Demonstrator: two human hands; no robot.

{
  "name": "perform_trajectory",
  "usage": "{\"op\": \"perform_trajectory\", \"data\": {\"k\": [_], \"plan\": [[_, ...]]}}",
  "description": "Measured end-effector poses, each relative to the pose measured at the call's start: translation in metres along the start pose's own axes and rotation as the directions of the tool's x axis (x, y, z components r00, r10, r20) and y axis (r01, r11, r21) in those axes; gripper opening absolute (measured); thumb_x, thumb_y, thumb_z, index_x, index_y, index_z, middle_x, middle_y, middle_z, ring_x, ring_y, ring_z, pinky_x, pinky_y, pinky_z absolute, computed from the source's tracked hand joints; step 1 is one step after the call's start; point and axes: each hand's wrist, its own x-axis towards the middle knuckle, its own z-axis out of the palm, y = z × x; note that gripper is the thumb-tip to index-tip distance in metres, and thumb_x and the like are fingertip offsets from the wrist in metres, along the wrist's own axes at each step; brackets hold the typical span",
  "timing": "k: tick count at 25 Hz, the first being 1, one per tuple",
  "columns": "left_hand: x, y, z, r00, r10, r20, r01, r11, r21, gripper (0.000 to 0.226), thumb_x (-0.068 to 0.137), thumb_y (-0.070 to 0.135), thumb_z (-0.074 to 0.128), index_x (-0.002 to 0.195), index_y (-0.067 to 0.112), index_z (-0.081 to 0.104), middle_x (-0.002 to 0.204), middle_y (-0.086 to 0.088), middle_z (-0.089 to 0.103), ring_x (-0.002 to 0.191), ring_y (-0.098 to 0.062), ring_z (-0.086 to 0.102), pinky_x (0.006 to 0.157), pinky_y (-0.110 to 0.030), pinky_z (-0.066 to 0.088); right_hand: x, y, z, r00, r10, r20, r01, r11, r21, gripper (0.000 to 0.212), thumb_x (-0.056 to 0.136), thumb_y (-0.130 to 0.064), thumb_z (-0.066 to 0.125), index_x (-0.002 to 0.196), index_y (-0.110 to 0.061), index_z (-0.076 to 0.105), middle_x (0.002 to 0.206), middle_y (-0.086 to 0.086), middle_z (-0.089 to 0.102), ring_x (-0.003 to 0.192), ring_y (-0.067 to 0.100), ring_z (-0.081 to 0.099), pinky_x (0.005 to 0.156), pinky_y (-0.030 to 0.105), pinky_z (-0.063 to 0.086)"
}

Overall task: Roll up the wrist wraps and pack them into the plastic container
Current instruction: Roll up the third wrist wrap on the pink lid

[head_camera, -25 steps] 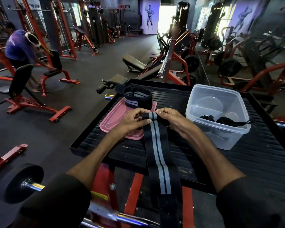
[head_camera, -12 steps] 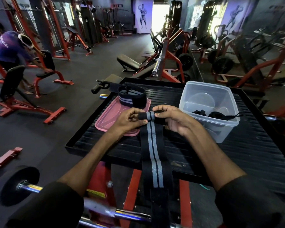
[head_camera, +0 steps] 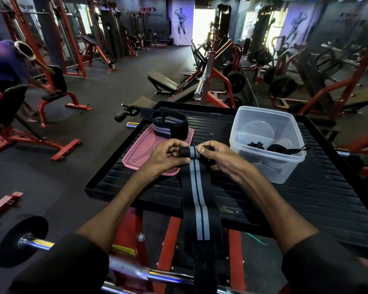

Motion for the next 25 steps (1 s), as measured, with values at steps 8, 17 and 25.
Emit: {"op": "perform_trajectory", "data": {"k": [8, 17, 25], "plan": [[-0.003, -0.009, -0.001, 0.977, -0.143, 0.159, 0.158, 0.984, -0.082, 0.037, 0.089, 0.011, 0.073, 0.124, 0.013, 0.063, 0.114, -0.002, 0.071, 0.108, -0.012, 0.067, 0.092, -0.023, 0.052, -0.007, 0.004, 0.002, 0.990, -0.138, -0.043, 0.135, 0.988, -0.070, 0.032, 0.086, -0.004, 0.076, 0.117, -0.006, 0.065, 0.103, -0.002, 0.069, 0.077, -0.008, 0.066, 0.065, 0.013, 0.051], [-0.009, -0.003, 0.002, 0.994, 0.004, 0.106, -0.009, 0.999, 0.045, 0.044, 0.079, 0.004, 0.082, 0.119, 0.008, 0.064, 0.107, 0.002, 0.070, 0.098, -0.003, 0.067, 0.089, -0.018, 0.053, 0.001, -0.001, 0.001, 0.995, 0.096, 0.023, -0.098, 0.977, 0.191, 0.024, 0.087, -0.013, 0.072, 0.108, -0.025, 0.071, 0.100, 0.000, 0.074, 0.094, 0.016, 0.066, 0.087, 0.039, 0.046], [-0.015, -0.010, 0.004, 0.986, 0.131, 0.102, -0.154, 0.952, 0.266, 0.042, 0.079, 0.012, 0.083, 0.118, 0.014, 0.066, 0.111, 0.007, 0.068, 0.102, -0.001, 0.065, 0.085, -0.015, 0.052, -0.005, 0.013, -0.001, 0.992, 0.053, 0.118, -0.015, 0.952, -0.307, 0.032, 0.102, -0.044, 0.053, 0.124, -0.022, 0.061, 0.128, -0.001, 0.064, 0.115, 0.010, 0.056, 0.092, 0.031, 0.047]]}}
